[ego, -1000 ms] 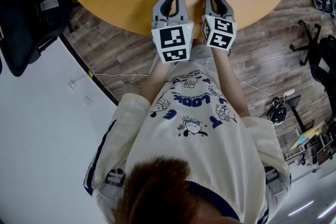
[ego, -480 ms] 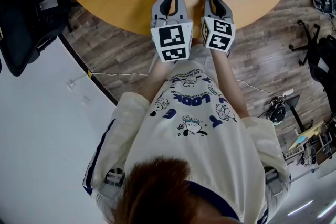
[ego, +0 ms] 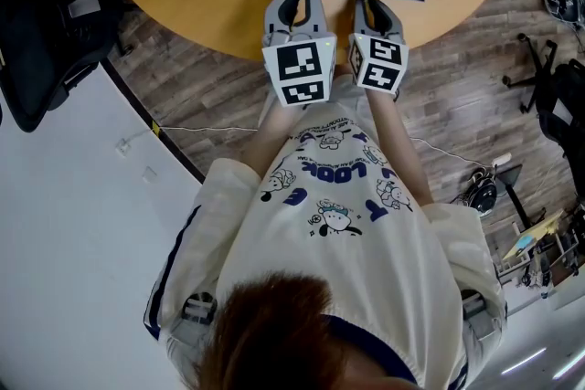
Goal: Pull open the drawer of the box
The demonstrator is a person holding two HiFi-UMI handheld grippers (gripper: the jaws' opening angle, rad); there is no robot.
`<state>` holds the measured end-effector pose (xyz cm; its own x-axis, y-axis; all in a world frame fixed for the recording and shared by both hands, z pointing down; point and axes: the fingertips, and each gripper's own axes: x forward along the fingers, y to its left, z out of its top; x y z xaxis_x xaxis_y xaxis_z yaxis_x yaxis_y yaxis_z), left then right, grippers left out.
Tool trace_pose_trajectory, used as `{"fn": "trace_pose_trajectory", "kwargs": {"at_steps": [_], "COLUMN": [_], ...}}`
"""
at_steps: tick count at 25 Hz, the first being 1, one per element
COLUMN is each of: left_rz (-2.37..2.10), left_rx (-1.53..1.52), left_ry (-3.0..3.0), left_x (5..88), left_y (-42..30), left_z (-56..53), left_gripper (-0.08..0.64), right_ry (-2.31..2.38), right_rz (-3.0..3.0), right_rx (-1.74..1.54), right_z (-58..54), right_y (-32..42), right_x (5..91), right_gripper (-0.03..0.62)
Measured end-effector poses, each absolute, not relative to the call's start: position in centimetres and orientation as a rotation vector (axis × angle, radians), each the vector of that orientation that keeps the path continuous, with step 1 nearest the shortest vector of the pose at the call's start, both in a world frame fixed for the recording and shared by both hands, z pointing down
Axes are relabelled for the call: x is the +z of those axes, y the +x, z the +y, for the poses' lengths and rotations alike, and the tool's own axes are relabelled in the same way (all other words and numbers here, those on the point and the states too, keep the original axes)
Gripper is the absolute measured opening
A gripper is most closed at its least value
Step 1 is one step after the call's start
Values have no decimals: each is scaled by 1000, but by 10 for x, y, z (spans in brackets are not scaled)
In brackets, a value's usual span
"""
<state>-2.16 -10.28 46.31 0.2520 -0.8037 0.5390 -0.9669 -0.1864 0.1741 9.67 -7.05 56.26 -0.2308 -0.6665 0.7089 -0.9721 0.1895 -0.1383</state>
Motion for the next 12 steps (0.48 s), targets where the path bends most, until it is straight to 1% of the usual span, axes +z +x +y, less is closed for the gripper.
{"fn": "trace_pose_trajectory", "kwargs": {"at_steps": [12], "left_rz": [-1620], "left_rx": [449], "left_ry": [2049], "left_x": [460], "left_y": [-21], "left_z": [-102], "left_gripper": [21], "right_ry": [1522], "right_rz": [-1970], "right_rx": [828], "right_z": [-70], "right_y": [98], "right_x": [563], "right_gripper": [91]}}
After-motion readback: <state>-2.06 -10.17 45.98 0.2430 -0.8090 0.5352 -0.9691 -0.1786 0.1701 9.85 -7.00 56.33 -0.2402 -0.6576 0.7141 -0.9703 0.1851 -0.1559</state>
